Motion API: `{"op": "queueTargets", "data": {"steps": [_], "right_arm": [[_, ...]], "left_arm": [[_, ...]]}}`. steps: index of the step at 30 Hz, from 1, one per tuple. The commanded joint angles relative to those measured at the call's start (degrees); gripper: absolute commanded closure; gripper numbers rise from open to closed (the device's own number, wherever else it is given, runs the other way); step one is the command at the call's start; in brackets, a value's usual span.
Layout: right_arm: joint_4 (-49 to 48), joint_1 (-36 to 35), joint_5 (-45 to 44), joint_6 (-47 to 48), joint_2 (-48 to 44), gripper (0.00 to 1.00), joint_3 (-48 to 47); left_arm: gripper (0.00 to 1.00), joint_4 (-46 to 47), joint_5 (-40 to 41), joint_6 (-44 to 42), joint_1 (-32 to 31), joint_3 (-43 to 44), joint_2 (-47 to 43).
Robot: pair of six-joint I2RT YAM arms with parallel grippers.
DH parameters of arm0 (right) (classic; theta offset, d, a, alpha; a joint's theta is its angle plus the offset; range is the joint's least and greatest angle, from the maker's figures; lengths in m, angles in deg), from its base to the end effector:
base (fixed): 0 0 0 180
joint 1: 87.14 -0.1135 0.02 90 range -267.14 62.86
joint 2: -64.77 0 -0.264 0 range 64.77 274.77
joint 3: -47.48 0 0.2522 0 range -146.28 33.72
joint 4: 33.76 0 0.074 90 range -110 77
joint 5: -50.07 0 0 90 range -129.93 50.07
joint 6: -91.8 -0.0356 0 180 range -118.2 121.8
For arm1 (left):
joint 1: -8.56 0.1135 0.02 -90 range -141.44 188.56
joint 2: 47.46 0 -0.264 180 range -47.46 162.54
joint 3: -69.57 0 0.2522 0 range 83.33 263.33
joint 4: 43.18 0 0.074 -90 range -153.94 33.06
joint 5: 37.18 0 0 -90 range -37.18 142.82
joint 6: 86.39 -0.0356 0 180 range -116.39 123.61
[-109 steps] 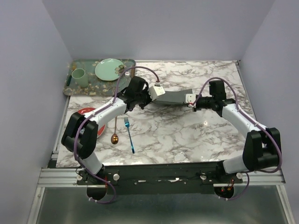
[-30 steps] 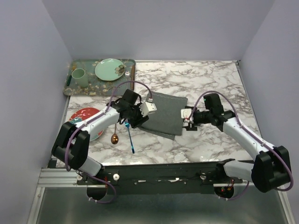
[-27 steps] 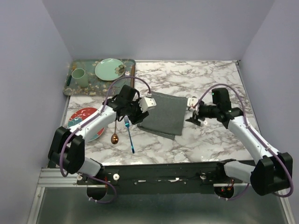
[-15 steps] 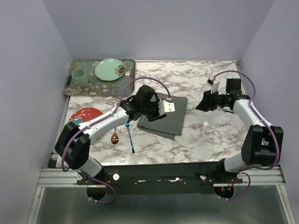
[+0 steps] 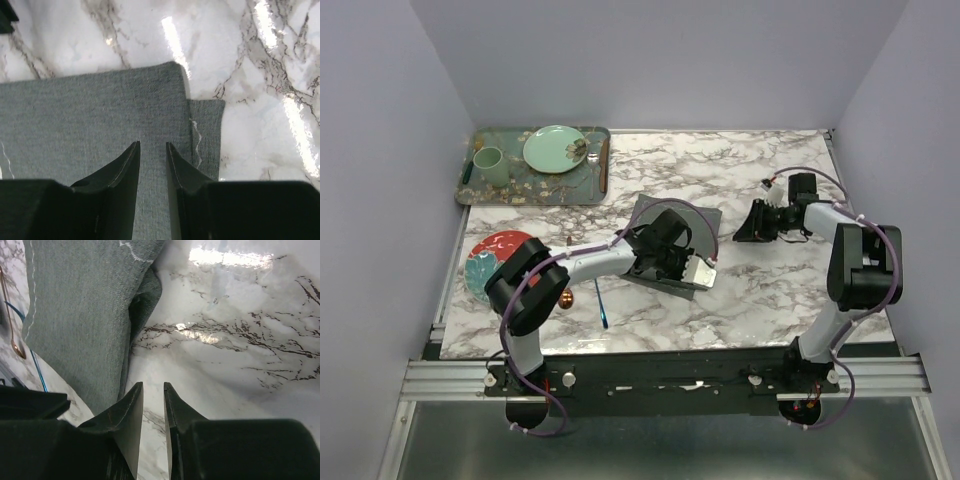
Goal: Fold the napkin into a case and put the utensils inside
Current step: Move the lower triangle-folded napkin to the center of the board.
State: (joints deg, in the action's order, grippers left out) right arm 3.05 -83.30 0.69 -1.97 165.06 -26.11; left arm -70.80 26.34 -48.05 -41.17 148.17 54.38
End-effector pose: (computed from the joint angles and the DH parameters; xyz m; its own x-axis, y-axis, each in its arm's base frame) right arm 0.3383 0.0005 0.1695 -0.9068 0.1109 -0.4068 -0.1797 0.7712 0.6108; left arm 0.2288 -0.2947 0.1903 0.3674 0.6525 -0.6628 0.9297 -0.2385 0.2806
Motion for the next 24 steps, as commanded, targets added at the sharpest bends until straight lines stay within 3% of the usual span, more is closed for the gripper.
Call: {"op": "queueTargets", "data": {"steps": [1,14,19,24], "right_arm": [[-4.3,-0.1,-0.3,-6.4,3.2,0.69,-1.4],[-6.4,-1.6,-0.5,-11.5,9.5,0.70,-6.2],[-5.6,-1.5,0.2,-10.4,6.1,0.65,-5.1],[-3.3,-1.3,1.0,-9.7,1.6,0.58,-2.9]], "left_arm": [[0.65,-3.5,-2.3,-6.5,-2.3,3.2,2.8],[0.57,-6.5,0.8,-3.8,-3.3,7.1,8.5],[0.67,-6.8,1.6,1.4,-2.2,10.7,11.8],[0.73,-4.8,-0.2,15.8,1.0,18.3,15.9]]}}
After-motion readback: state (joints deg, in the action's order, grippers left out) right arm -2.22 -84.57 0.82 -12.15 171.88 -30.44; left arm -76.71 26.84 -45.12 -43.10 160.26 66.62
